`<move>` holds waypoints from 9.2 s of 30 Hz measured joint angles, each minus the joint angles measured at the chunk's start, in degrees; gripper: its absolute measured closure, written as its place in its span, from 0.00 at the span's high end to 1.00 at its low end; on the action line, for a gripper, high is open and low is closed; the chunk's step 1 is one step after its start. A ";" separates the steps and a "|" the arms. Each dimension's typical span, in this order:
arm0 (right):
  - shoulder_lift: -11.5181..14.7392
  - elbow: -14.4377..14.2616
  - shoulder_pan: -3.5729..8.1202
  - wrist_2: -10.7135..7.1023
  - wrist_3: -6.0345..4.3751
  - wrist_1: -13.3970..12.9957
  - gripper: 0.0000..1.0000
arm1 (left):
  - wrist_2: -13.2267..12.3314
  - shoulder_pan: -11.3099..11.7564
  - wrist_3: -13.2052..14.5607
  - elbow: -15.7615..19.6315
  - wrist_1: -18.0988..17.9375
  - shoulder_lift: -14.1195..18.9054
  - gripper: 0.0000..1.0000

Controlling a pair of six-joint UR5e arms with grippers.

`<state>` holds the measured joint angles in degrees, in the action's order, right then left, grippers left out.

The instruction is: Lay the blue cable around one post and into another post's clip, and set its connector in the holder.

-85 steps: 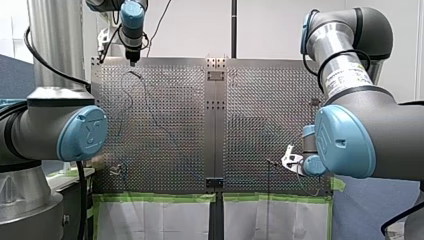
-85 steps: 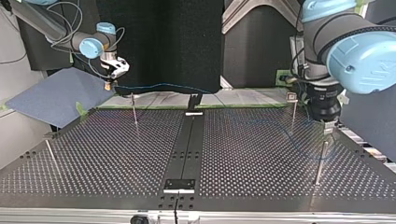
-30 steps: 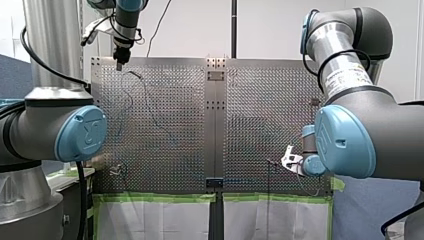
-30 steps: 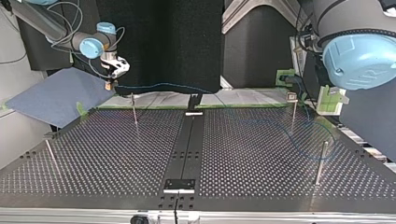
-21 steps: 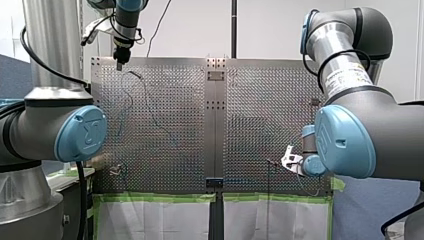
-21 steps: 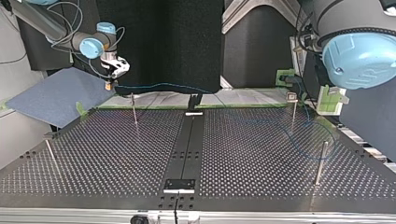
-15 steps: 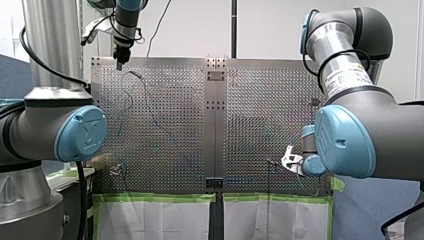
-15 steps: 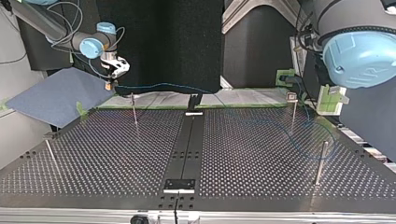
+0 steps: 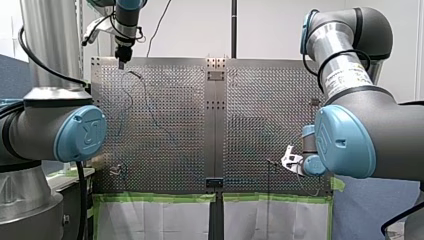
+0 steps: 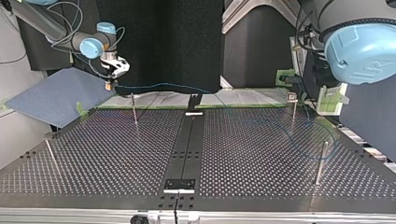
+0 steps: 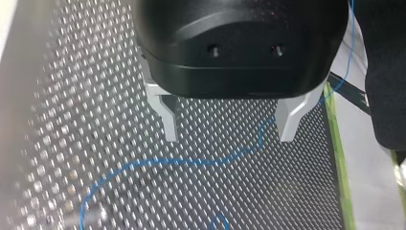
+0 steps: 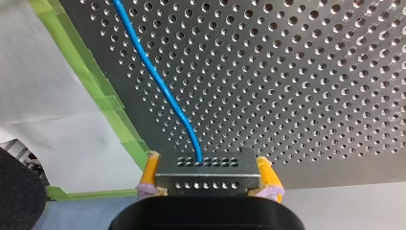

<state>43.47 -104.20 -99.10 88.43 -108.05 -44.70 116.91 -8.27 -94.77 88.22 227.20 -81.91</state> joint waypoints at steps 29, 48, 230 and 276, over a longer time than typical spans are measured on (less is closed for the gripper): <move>0.00 0.69 0.15 0.55 0.76 1.19 0.00 | -12.10 -11.27 -10.51 8.22 -14.12 0.48 1.00; 0.00 0.60 -0.06 0.53 2.38 1.73 0.00 | -15.94 -20.96 -15.71 9.13 -23.82 -9.21 1.00; 4.84 0.87 0.72 -3.58 13.78 3.64 0.00 | -2.46 -39.85 -6.33 3.71 -113.67 -78.23 1.00; 4.84 0.83 -0.14 -3.58 13.81 4.00 0.00 | -4.49 -36.68 -8.47 -10.16 -102.60 -77.62 1.00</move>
<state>48.31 -103.37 -99.24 84.85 -94.24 -40.70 112.43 -44.95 -103.24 78.07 124.60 -159.54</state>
